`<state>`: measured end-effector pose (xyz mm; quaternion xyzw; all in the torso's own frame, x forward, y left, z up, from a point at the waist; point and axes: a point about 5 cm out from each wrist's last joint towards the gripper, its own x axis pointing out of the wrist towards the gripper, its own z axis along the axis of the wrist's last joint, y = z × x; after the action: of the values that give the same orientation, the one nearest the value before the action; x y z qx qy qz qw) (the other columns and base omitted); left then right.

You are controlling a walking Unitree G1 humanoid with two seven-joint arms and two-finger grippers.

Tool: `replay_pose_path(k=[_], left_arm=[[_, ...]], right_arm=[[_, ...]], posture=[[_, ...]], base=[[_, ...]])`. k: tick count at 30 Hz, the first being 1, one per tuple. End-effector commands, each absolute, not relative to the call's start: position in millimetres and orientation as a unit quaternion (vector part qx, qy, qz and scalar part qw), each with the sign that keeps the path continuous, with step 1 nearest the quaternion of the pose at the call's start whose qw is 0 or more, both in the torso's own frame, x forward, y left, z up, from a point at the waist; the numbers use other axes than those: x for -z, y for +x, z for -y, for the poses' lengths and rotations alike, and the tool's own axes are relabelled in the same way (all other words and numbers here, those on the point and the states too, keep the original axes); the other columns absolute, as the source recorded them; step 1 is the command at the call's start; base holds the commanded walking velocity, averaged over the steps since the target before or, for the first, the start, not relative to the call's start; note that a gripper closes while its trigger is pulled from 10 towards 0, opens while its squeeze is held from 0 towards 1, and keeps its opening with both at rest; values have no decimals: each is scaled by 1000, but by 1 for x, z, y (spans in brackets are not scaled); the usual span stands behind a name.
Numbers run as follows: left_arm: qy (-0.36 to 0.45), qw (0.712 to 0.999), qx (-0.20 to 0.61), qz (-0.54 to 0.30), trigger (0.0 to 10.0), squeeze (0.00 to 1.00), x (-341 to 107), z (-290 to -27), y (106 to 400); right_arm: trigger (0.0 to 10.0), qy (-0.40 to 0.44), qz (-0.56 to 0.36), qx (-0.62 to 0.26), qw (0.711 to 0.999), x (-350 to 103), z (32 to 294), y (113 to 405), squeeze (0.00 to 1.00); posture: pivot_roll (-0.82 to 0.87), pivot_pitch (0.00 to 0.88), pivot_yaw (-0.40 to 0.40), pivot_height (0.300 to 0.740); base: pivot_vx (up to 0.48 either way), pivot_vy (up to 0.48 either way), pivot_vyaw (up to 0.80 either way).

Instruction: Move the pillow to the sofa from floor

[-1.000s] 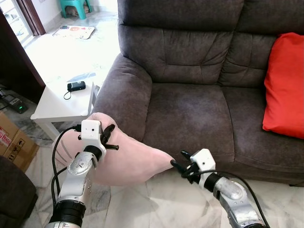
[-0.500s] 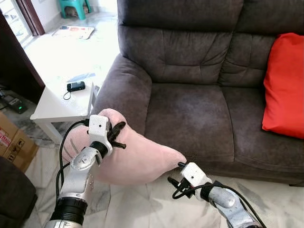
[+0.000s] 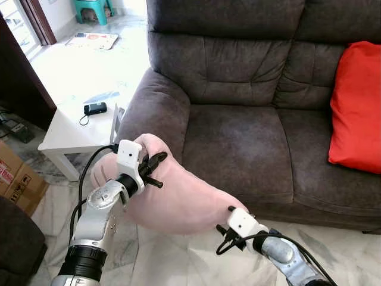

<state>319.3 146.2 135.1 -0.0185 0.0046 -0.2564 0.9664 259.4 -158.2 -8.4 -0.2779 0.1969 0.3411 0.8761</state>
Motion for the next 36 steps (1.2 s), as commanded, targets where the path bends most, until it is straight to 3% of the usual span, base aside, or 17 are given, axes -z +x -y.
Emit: replay_pose_path(k=[1, 8, 10, 11, 22, 23, 24, 36], left_arm=[[-12, 958, 282, 51, 10000, 0, -161, -140, 319], [-15, 953, 299, 46, 10000, 0, -161, -136, 316], [-15, 951, 304, 42, 10000, 0, -160, -135, 315], [-15, 950, 308, 40, 10000, 0, -159, -134, 314], [-16, 949, 314, 34, 10000, 0, -158, -133, 312], [-15, 949, 314, 34, 10000, 0, -157, -134, 312], [-15, 949, 312, 32, 10000, 0, -157, -134, 312], [-15, 941, 338, 19, 10000, 0, -154, -132, 308]], right_arm=[[10000, -297, -205, -340, 868, 11, 165, 257, 0], [10000, -298, -190, -290, 889, 4, 174, 267, 0], [10000, -291, -173, -262, 904, -2, 179, 273, 827], [10000, -287, -163, -245, 912, -6, 183, 276, 1000], [10000, -292, -214, -302, 882, 9, 185, 262, 992], [10000, -284, -220, -315, 878, 11, 184, 259, 643], [10000, -271, -229, -339, 871, 14, 182, 254, 0], [10000, -316, -223, -292, 875, 10, 196, 260, 0]], posture=[[57, 72, -9, 740], [55, 71, -11, 740], [56, 71, -14, 740], [55, 71, -15, 740], [55, 82, -19, 740], [56, 84, -20, 740], [55, 86, -20, 740], [59, 95, -20, 740]], base=[[0, 0, 0], [0, 0, 0], [0, 0, 0], [0, 0, 0], [0, 0, 0], [0, 0, 0], [0, 0, 0], [0, 0, 0]])
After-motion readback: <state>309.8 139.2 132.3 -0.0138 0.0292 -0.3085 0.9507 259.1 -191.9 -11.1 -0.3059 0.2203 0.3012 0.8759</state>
